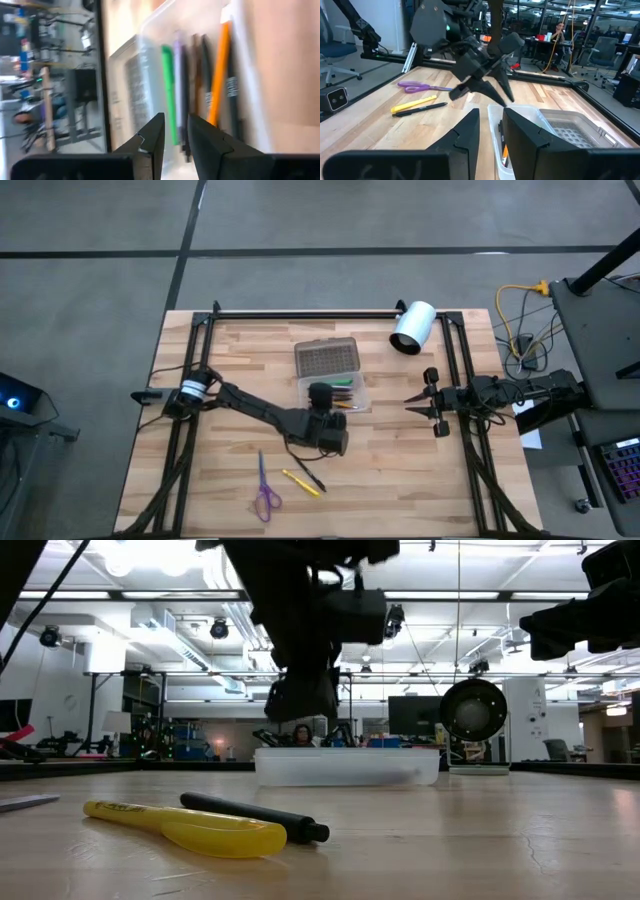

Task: Pick & place school supplies into a supply box
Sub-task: Put the black pen into the transparent supply box

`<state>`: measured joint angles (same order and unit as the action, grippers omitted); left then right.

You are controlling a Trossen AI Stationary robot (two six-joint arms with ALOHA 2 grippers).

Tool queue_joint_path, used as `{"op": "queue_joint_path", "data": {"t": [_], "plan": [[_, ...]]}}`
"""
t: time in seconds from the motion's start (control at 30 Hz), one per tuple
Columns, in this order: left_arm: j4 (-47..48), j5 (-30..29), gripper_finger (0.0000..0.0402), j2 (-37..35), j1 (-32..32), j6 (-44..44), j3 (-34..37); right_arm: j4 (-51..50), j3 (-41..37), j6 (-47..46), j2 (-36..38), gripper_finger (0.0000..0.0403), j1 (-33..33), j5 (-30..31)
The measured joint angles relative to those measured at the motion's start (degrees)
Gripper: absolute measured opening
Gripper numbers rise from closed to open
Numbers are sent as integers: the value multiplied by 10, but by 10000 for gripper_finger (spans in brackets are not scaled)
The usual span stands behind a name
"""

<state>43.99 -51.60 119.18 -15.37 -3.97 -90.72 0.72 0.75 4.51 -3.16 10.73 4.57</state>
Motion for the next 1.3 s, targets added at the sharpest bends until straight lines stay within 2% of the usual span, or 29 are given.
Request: {"op": "queue_joint_path", "data": {"t": [0.37, 0.77, 1.13, 1.23, 1.3], "plan": [[2, 158, 70, -4, -36, -65, -8, 0, 0, 0, 0, 72, 0, 0], [6, 269, 70, -4, -64, -103, -23, 0, 0, 0, 0, 75, 0, 0], [17, 473, 70, -4, -69, -105, -29, 0, 0, 0, 0, 73, 0, 0], [40, 515, 70, -4, -72, -111, -30, 0, 0, 0, 0, 69, 0, 0], [61, 522, 69, -4, -75, -115, -31, 0, 0, 0, 0, 68, 0, 0]]}}
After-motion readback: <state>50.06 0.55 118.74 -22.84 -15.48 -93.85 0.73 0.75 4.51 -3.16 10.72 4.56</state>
